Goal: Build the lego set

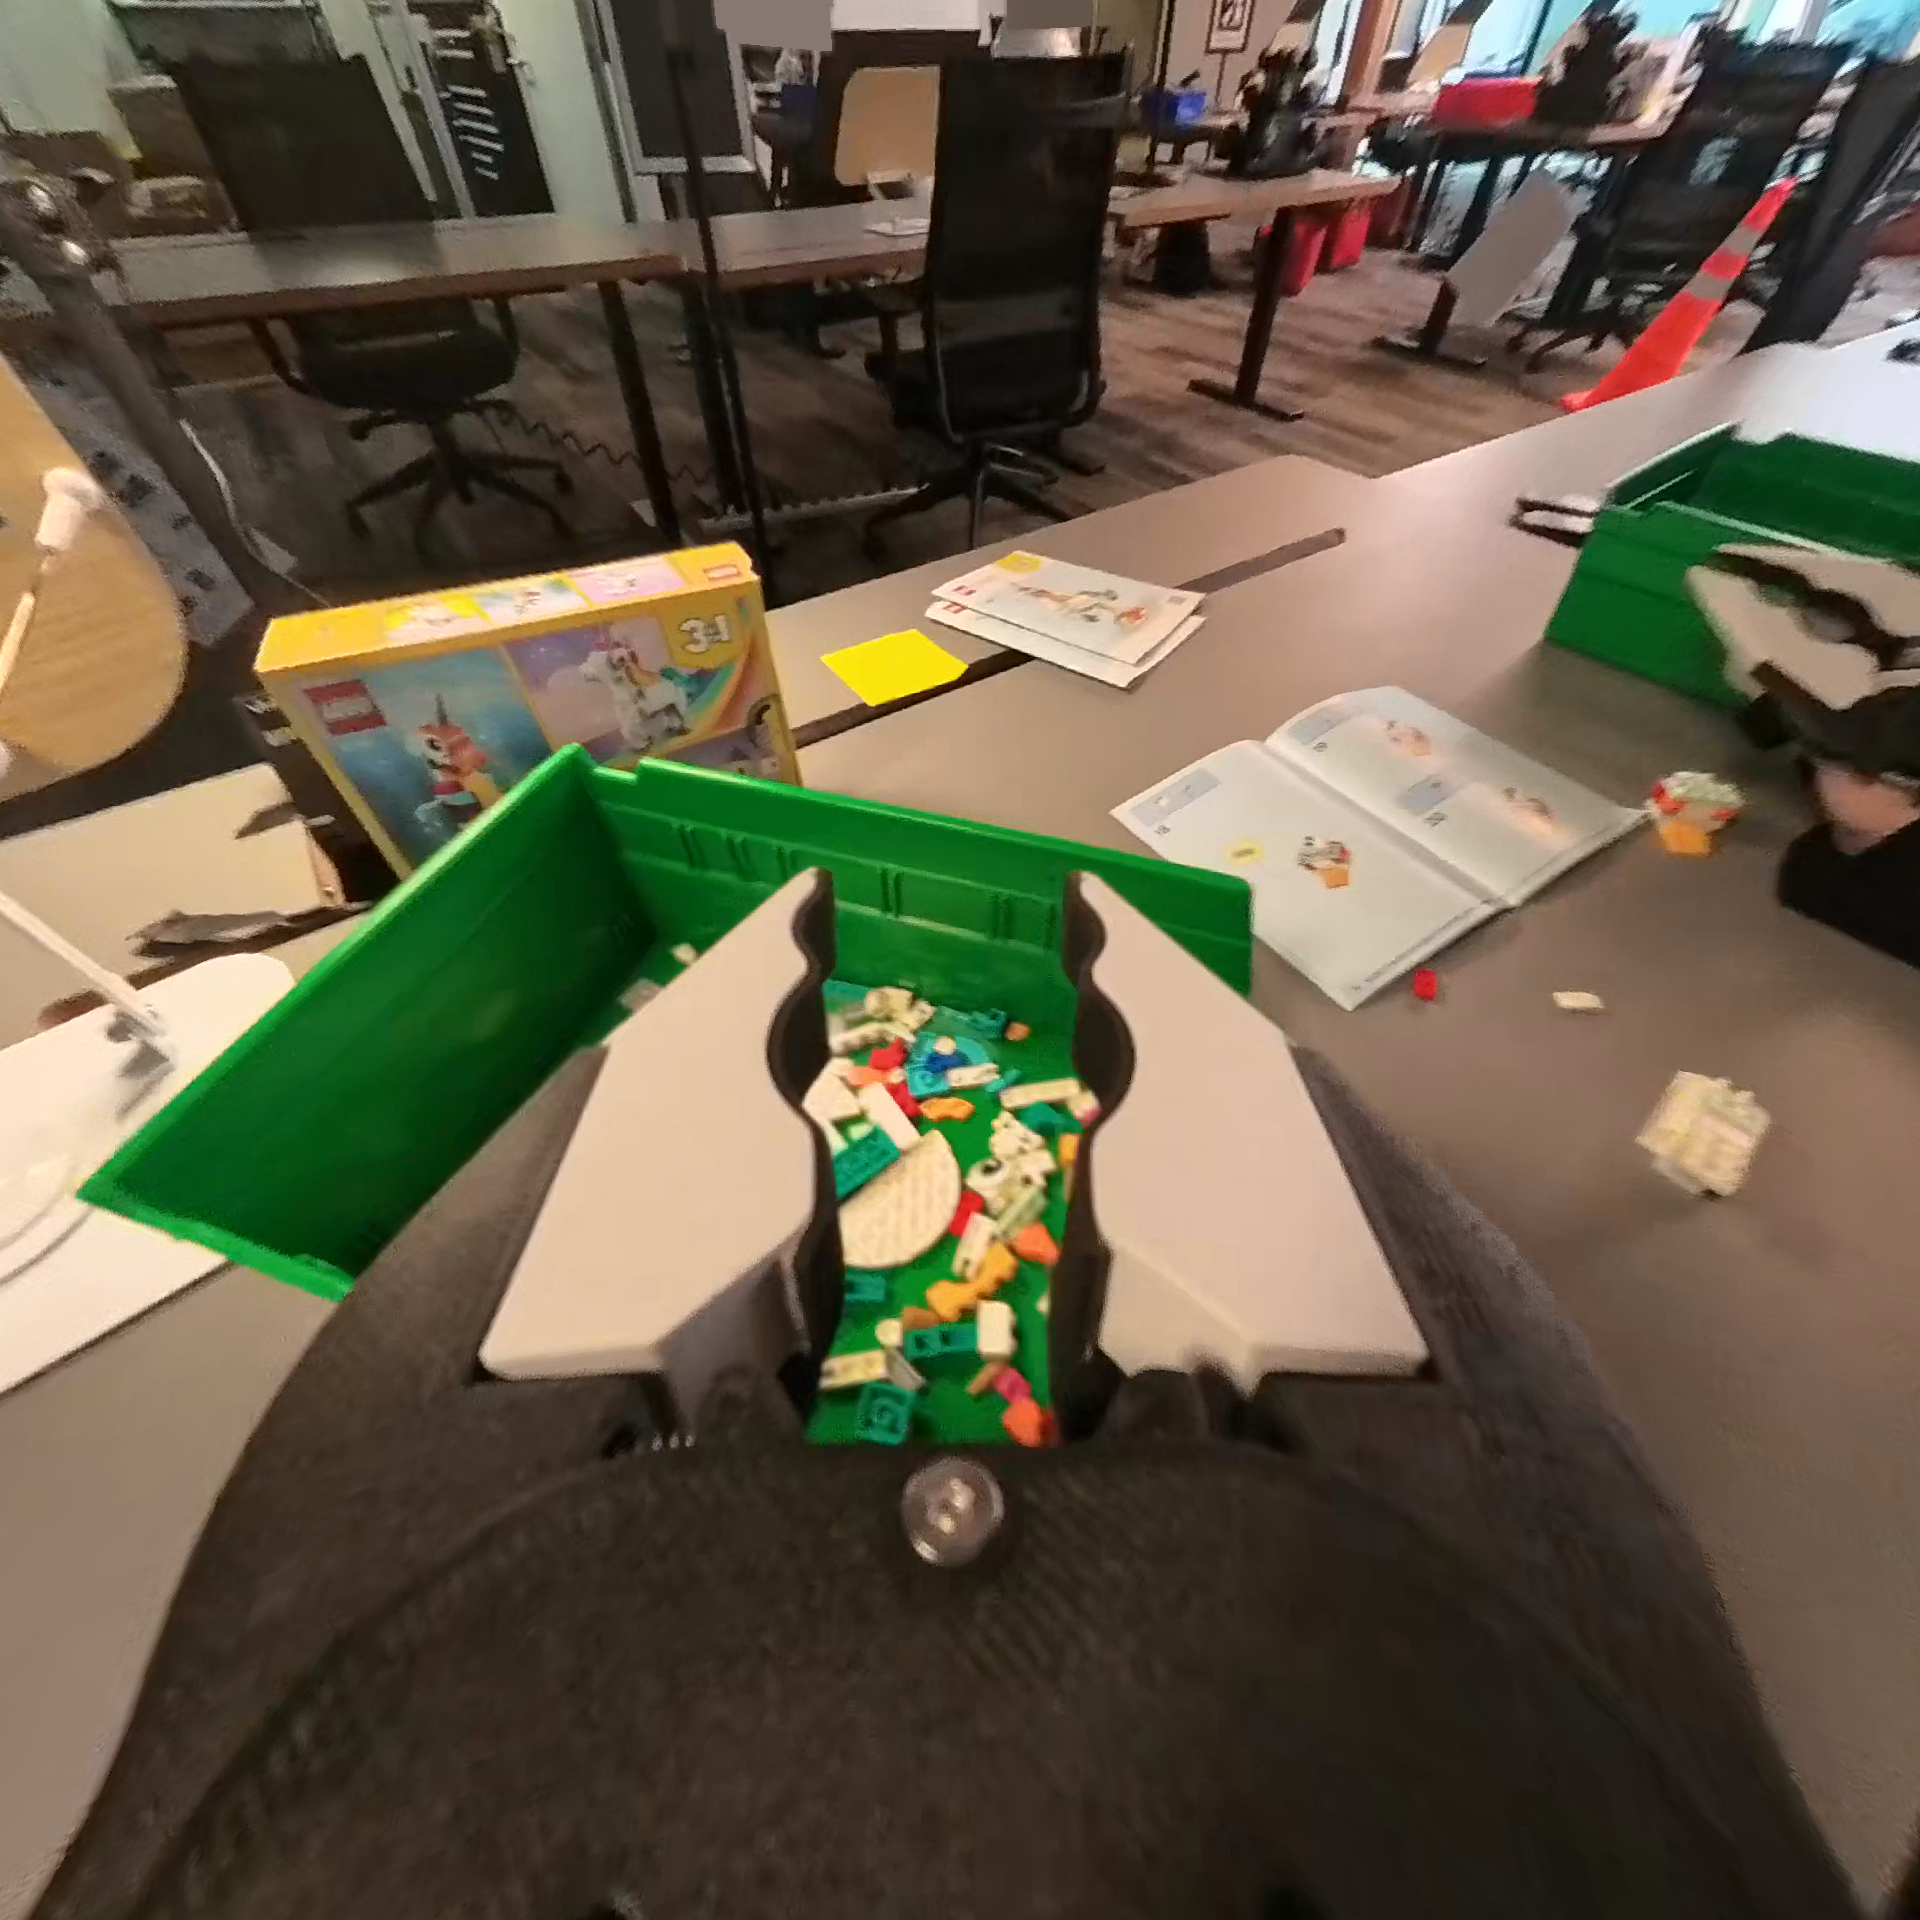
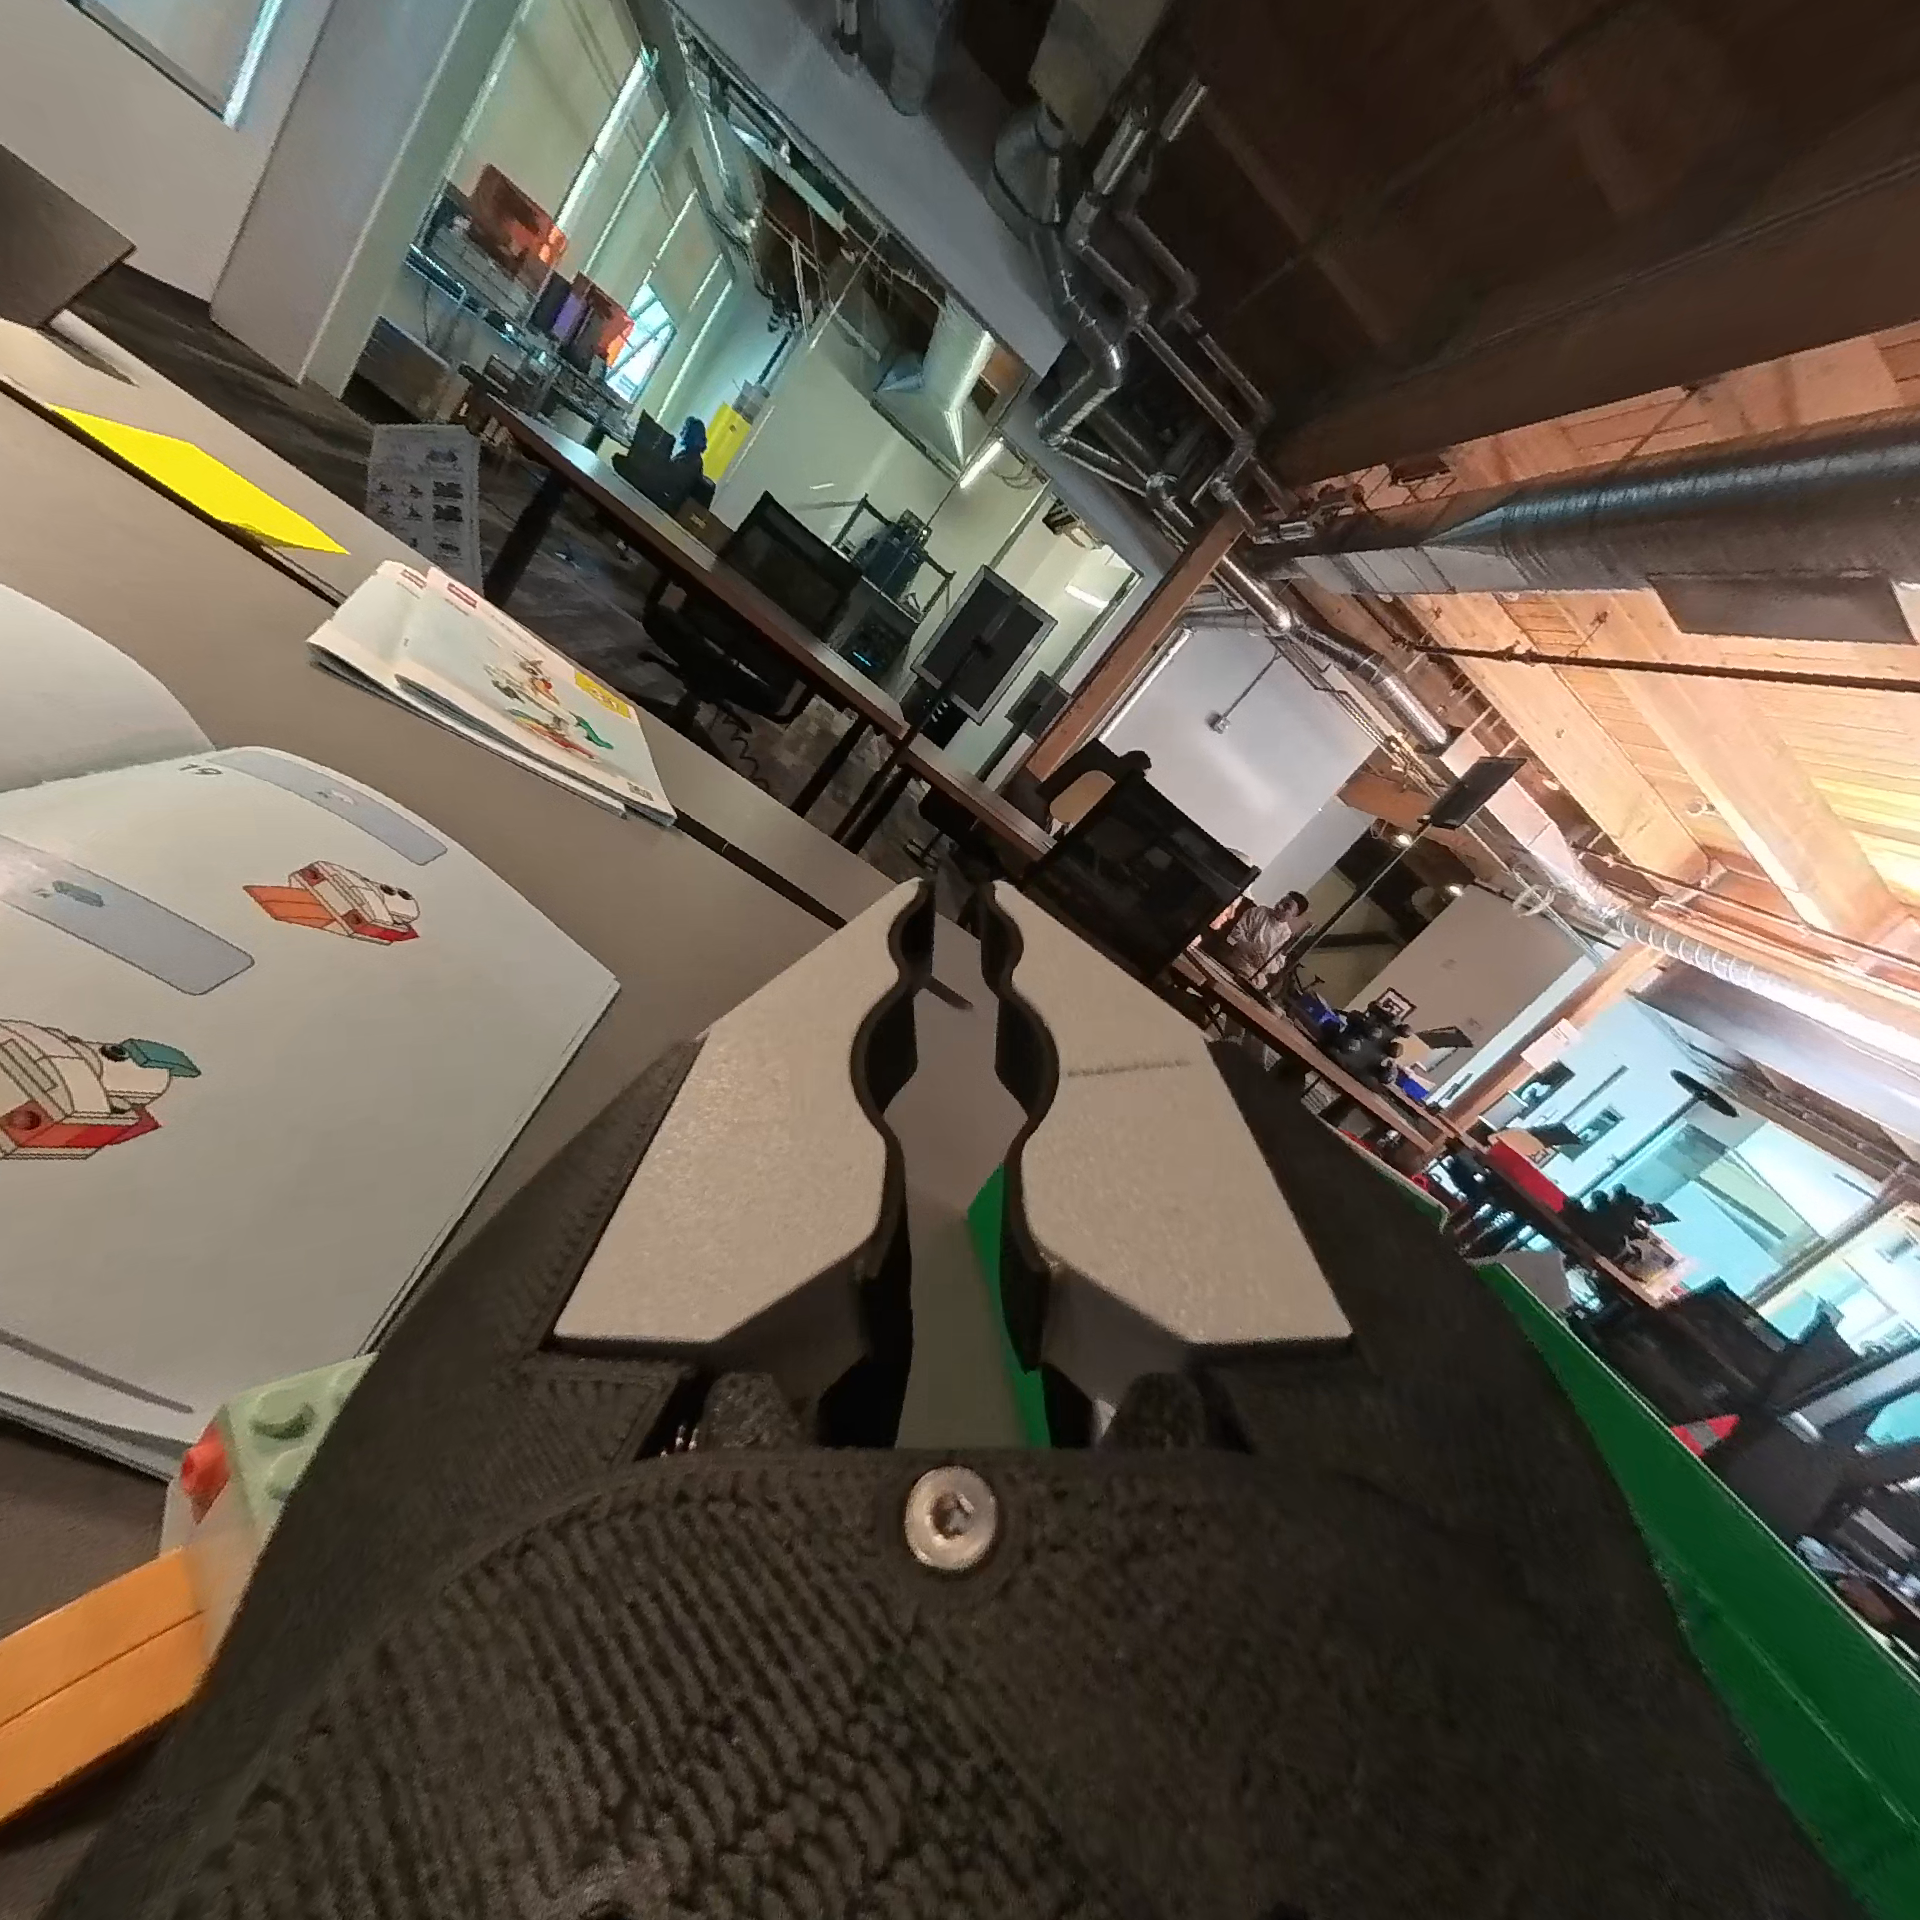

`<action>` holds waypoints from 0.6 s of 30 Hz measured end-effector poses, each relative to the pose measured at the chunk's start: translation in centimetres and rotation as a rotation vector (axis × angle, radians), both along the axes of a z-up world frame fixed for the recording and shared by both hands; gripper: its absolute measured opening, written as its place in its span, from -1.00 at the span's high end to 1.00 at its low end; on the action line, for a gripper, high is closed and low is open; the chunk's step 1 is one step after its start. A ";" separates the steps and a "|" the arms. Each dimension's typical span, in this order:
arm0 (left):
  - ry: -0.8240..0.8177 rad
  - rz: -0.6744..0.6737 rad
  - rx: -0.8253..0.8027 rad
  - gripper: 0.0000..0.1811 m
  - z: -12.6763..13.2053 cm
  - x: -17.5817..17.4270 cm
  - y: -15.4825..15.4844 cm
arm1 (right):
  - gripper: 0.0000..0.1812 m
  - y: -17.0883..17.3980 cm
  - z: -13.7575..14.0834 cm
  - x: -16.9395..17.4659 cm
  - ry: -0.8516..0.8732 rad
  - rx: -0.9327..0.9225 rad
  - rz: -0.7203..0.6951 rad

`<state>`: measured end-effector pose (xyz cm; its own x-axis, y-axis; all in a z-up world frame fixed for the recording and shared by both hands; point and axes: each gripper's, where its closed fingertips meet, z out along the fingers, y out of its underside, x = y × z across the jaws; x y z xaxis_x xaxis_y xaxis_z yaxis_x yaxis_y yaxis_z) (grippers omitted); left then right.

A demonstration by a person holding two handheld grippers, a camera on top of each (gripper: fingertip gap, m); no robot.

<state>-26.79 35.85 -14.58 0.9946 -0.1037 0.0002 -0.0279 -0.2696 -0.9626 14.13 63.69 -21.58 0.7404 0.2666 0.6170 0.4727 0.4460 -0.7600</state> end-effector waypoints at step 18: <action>0.003 0.113 -0.325 0.82 -15.8 18.3 -17.9 | 0.93 -0.8 0.0 -1.0 0.001 0.002 0.078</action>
<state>-8.47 18.00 -30.42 0.9998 0.0125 0.0121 0.0170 -0.5637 -0.8258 13.12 62.86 -21.56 0.7180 0.3218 0.6172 0.4360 0.4832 -0.7592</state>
